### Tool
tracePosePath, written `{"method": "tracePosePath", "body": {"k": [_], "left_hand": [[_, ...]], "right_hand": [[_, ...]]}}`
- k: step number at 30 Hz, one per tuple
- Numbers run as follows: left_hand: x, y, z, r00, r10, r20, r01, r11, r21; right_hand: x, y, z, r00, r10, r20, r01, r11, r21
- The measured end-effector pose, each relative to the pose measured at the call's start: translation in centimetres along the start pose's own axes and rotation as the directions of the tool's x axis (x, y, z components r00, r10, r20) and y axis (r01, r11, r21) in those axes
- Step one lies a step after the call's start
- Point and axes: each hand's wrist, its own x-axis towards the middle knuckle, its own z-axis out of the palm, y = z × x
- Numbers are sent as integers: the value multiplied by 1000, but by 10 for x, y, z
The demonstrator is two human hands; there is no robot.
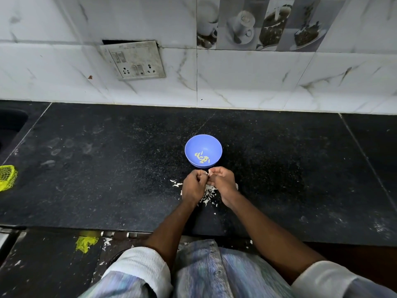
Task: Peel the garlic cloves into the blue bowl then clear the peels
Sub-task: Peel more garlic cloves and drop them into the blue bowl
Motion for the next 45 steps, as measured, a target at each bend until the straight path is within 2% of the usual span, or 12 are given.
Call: {"method": "tracePosePath", "body": {"k": [5, 8, 12, 18, 25, 34, 45], "left_hand": [[-5, 4, -1, 1000, 21, -4, -20, 999, 40], [-6, 3, -1, 1000, 6, -20, -5, 997, 74], [-8, 0, -5, 999, 40, -15, -38, 992, 120], [-13, 1, -7, 997, 71, -35, -70, 997, 20], [-19, 7, -8, 996, 71, -58, -62, 988, 140], [-20, 13, -11, 991, 82, -105, -64, 984, 165], [-19, 8, -9, 987, 99, -128, -92, 994, 57]], "right_hand": [[-2, -2, -3, 995, 102, 7, -102, 989, 111], [-5, -2, -4, 993, 114, 15, -115, 987, 108], [-7, -2, -5, 994, 109, 13, -109, 992, 58], [-8, 2, -12, 995, 100, 1, -100, 995, -6], [-12, -2, -15, 998, 60, 30, -58, 996, -65], [-12, -4, -15, 999, 33, 42, -28, 994, -107], [-17, -4, -12, 997, 19, 74, -12, 995, -97]]}}
